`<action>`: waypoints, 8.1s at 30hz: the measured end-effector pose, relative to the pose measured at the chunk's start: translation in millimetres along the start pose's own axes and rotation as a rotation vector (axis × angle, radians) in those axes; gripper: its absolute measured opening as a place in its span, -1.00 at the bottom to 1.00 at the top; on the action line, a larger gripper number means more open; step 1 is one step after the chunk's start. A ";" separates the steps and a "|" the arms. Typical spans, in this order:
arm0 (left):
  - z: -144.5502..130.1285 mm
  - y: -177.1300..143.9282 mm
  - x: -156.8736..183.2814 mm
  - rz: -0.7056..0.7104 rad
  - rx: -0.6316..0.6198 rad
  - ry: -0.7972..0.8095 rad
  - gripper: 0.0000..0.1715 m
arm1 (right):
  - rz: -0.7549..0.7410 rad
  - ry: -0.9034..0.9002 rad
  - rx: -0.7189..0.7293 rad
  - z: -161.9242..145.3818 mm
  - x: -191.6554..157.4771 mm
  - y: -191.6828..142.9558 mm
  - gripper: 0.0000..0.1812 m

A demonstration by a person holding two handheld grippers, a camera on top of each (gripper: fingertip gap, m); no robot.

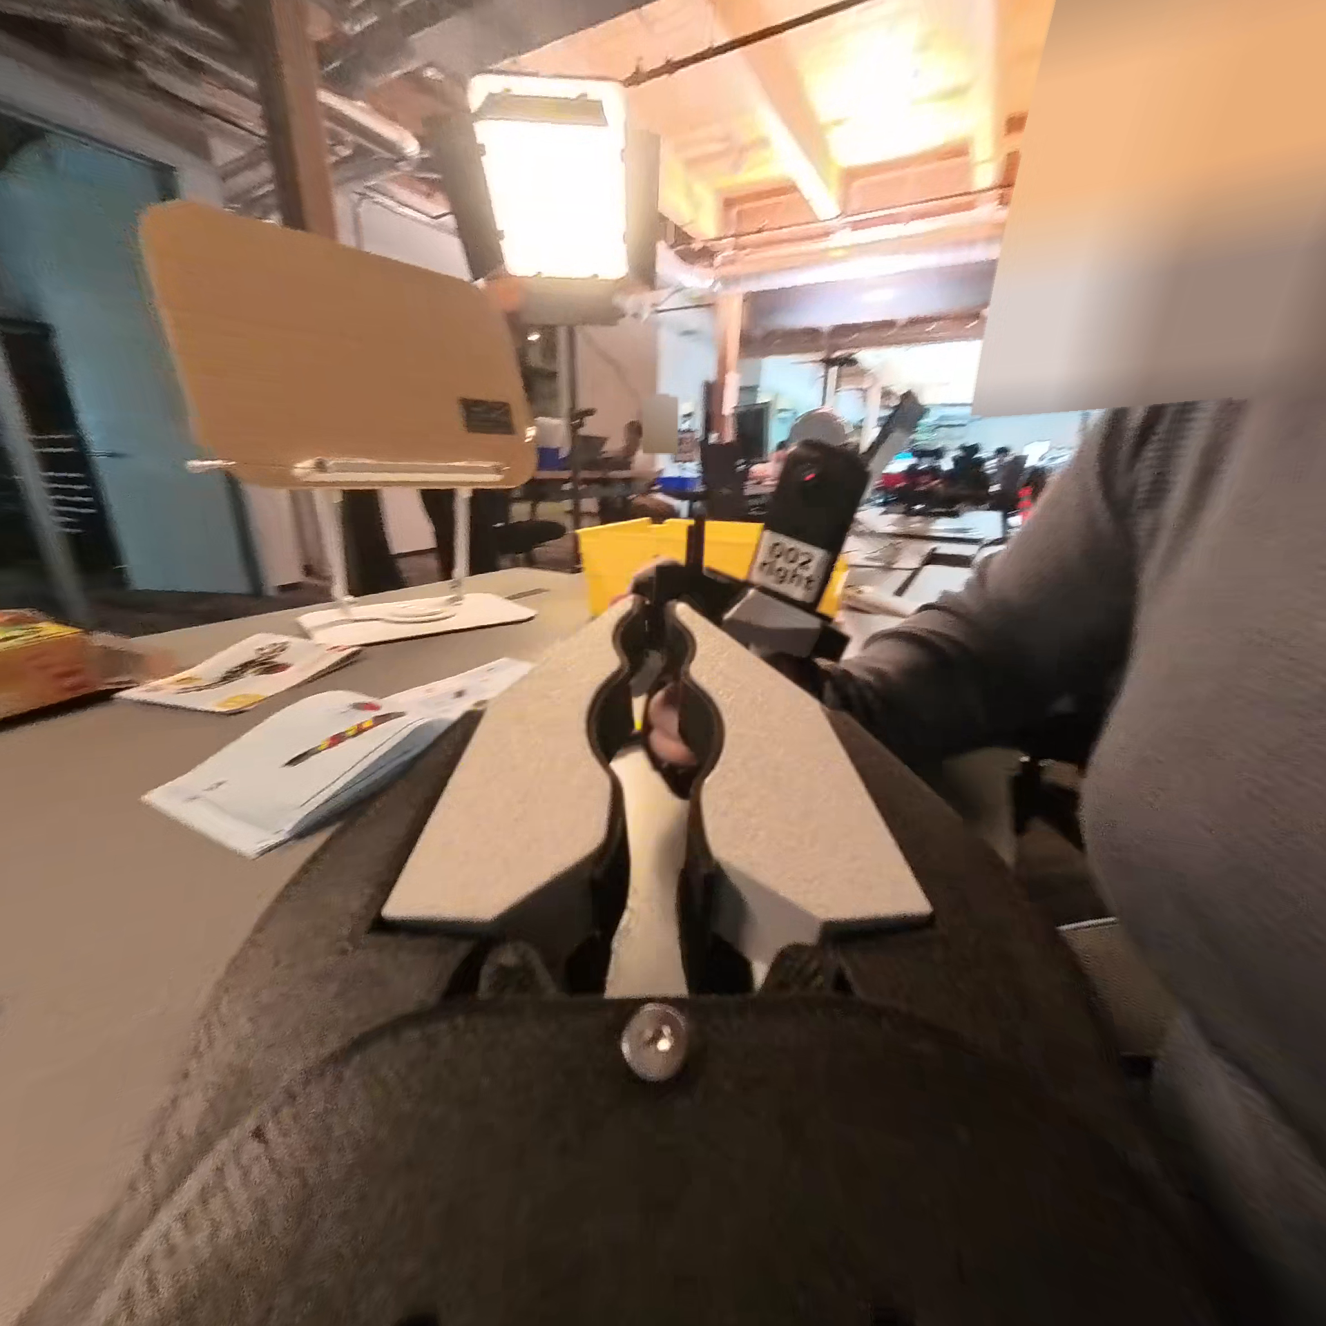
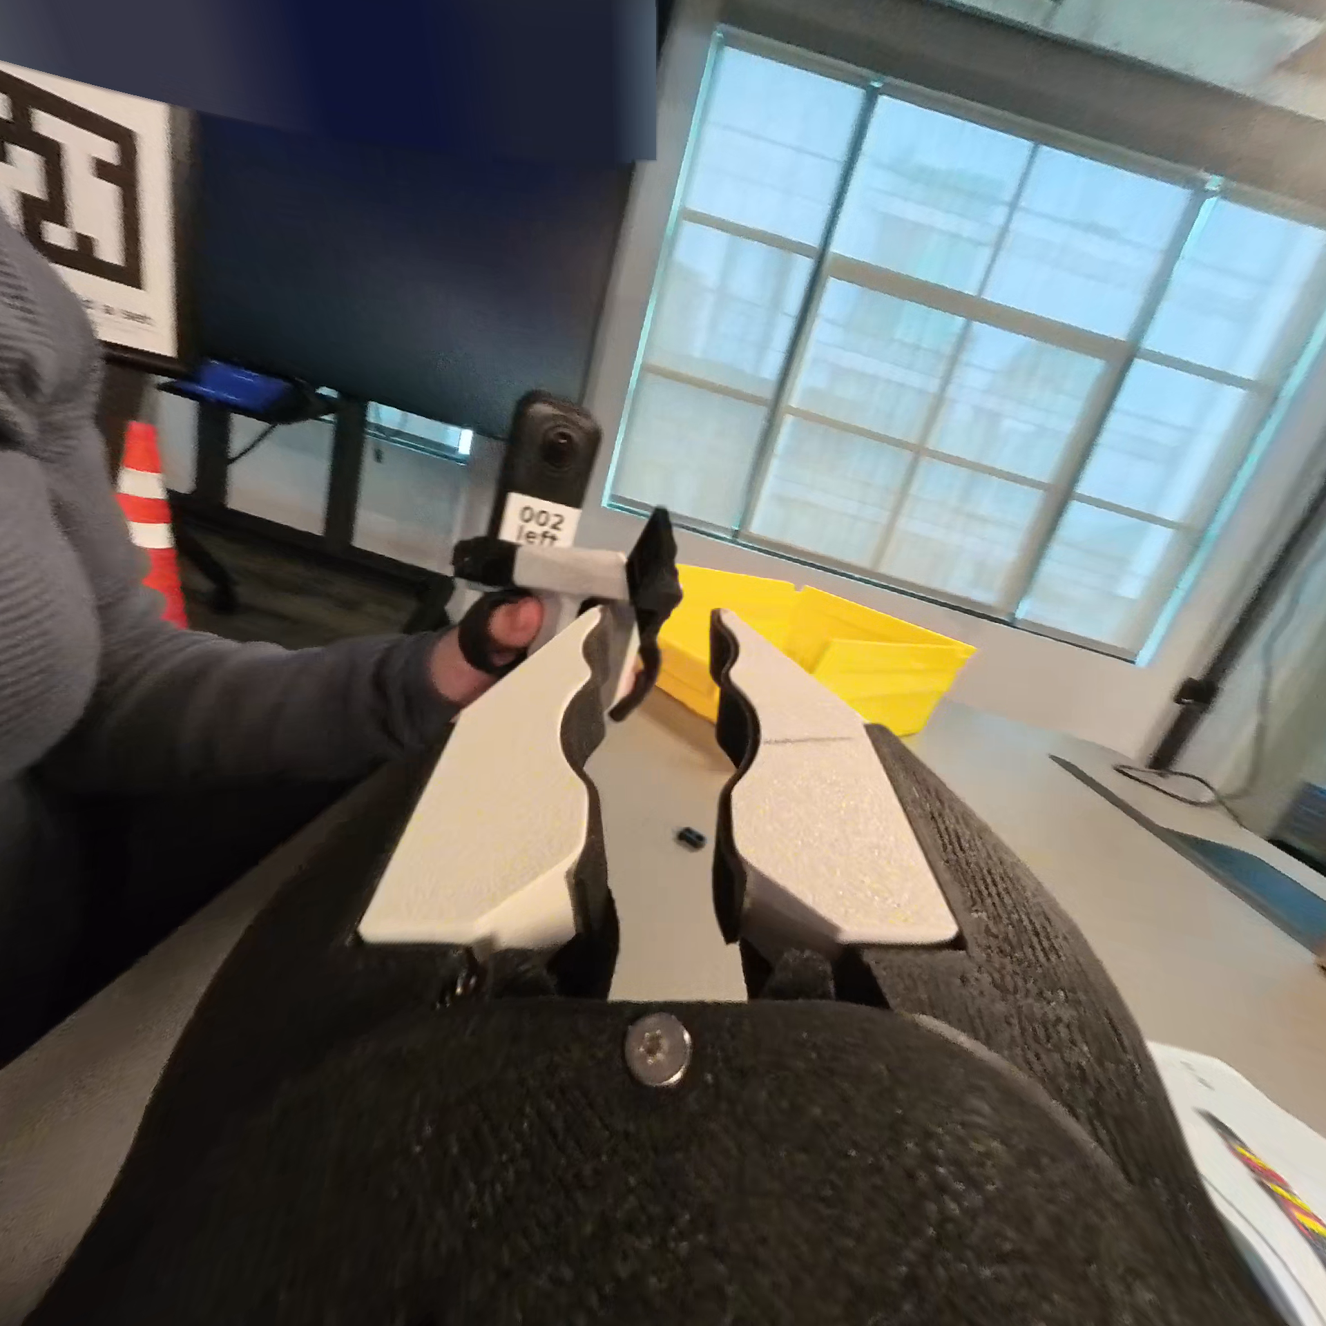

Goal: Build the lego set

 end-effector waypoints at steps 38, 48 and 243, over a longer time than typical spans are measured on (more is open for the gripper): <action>-25.0 0.1 -39.7 0.467 -0.215 0.155 -0.59 | -0.282 -0.937 -0.666 -45.5 16.3 -0.2 -0.86; -33.8 9.4 -26.9 0.317 -0.262 0.122 -0.65 | -0.247 -0.953 -0.650 -45.7 10.3 0.4 -0.86; -95.9 6.9 -34.0 0.038 -0.775 1.399 -0.88 | 0.031 -0.905 -0.894 -97.5 3.6 -28.4 -0.97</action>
Point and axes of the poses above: each gripper's, where its closed fingertips meet, y out along the fingers, z out of its top, x = y × z across the jaws, the point moved 3 cm from there along -y, back along the fingers, and after that the axes turned 7 degrees about -y, right-handed, at the moved point
